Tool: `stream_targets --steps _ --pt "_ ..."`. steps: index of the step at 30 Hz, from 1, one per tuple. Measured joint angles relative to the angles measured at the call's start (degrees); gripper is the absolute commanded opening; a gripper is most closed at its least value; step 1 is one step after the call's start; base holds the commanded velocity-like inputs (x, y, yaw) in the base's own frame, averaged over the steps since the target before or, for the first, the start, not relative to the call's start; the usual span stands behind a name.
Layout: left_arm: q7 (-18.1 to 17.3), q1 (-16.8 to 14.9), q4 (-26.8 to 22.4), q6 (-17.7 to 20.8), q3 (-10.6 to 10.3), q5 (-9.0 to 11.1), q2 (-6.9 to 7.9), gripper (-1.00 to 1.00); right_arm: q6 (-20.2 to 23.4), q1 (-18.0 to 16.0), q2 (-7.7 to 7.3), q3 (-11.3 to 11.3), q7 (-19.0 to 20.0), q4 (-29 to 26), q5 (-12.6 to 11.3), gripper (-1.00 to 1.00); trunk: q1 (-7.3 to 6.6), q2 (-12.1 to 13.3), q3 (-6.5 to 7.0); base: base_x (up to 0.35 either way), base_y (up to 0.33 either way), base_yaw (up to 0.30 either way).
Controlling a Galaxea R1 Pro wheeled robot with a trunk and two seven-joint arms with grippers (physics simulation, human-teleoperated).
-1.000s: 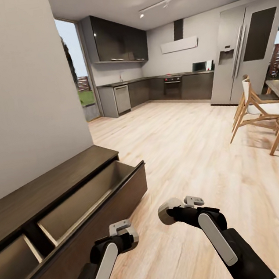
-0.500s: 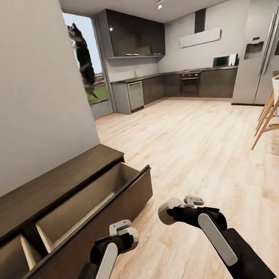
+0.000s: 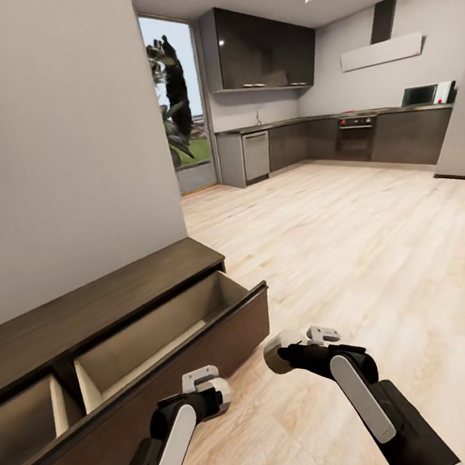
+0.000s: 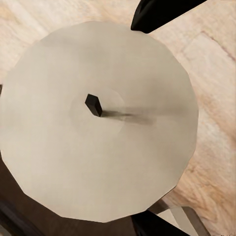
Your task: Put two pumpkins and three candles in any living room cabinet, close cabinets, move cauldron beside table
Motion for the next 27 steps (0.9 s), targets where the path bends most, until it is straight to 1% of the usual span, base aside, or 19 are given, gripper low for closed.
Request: stream_targets --steps 3,7,13,27 --pt "0.00 0.00 -0.17 0.00 0.06 0.05 -0.01 -1.00 -0.01 0.00 0.05 0.00 -0.03 0.28 0.04 -1.00 0.00 0.00 0.00 0.002 -0.013 0.283" --pt "0.00 0.00 -0.28 -0.01 -0.02 0.06 -0.08 -1.00 -0.11 0.00 0.14 0.02 -0.04 0.35 0.15 -1.00 -0.11 0.05 0.88 0.000 -0.002 0.283" --pt "0.00 0.00 -0.26 0.05 -0.09 0.04 -0.09 -1.00 -0.12 0.00 0.00 0.00 -0.04 0.29 -0.32 -1.00 -0.26 0.13 2.21 0.000 0.000 0.261" --pt "0.00 -0.02 -0.19 0.06 -0.20 0.02 -0.11 -1.00 -0.12 0.01 -0.05 -0.01 0.14 0.27 -0.41 -1.00 -3.32 5.72 4.73 0.000 0.000 0.016"
